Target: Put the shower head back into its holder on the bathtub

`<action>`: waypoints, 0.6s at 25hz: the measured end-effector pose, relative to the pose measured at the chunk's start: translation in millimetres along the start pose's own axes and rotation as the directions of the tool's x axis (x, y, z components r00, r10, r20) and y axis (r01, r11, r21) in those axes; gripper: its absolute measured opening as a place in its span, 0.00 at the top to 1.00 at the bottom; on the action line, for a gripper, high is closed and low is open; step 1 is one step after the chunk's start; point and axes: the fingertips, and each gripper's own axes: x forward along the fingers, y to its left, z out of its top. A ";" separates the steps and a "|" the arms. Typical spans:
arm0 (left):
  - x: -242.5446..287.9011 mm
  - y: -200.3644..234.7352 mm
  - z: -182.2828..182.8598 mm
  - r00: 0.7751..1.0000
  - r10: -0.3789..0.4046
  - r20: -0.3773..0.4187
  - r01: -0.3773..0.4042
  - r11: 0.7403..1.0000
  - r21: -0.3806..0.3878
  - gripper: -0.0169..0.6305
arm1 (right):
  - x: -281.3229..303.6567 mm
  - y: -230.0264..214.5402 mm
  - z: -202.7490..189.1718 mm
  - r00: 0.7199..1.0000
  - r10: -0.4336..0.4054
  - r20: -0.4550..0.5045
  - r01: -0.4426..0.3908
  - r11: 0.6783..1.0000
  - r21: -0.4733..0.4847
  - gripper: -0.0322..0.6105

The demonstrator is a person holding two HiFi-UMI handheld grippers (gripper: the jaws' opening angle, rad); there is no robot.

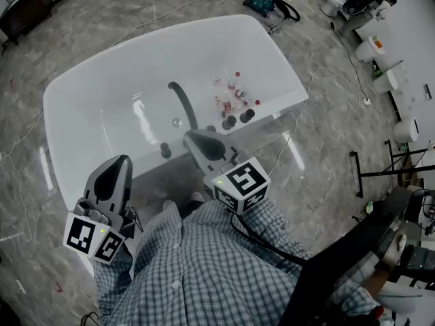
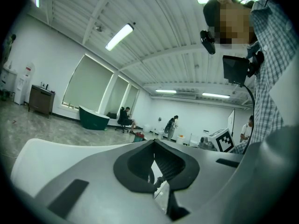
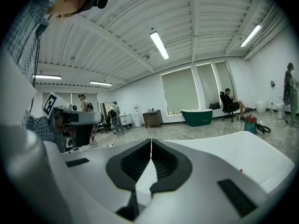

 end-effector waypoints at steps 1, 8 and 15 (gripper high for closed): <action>0.2 0.1 0.4 1.000 0.000 0.000 0.000 1.000 0.000 0.96 | 0.5 0.3 -0.3 1.000 0.002 -0.003 -0.002 1.000 0.000 0.92; 1.5 -0.8 -0.2 1.000 0.005 -0.004 -0.005 1.000 -0.003 0.96 | 1.7 2.3 -1.7 0.999 0.022 -0.023 -0.022 1.000 0.000 0.92; 3.0 0.3 -1.5 1.000 -0.003 -0.008 0.003 1.000 -0.005 0.96 | 2.8 4.7 -3.5 0.999 0.036 -0.026 -0.035 0.999 0.007 0.92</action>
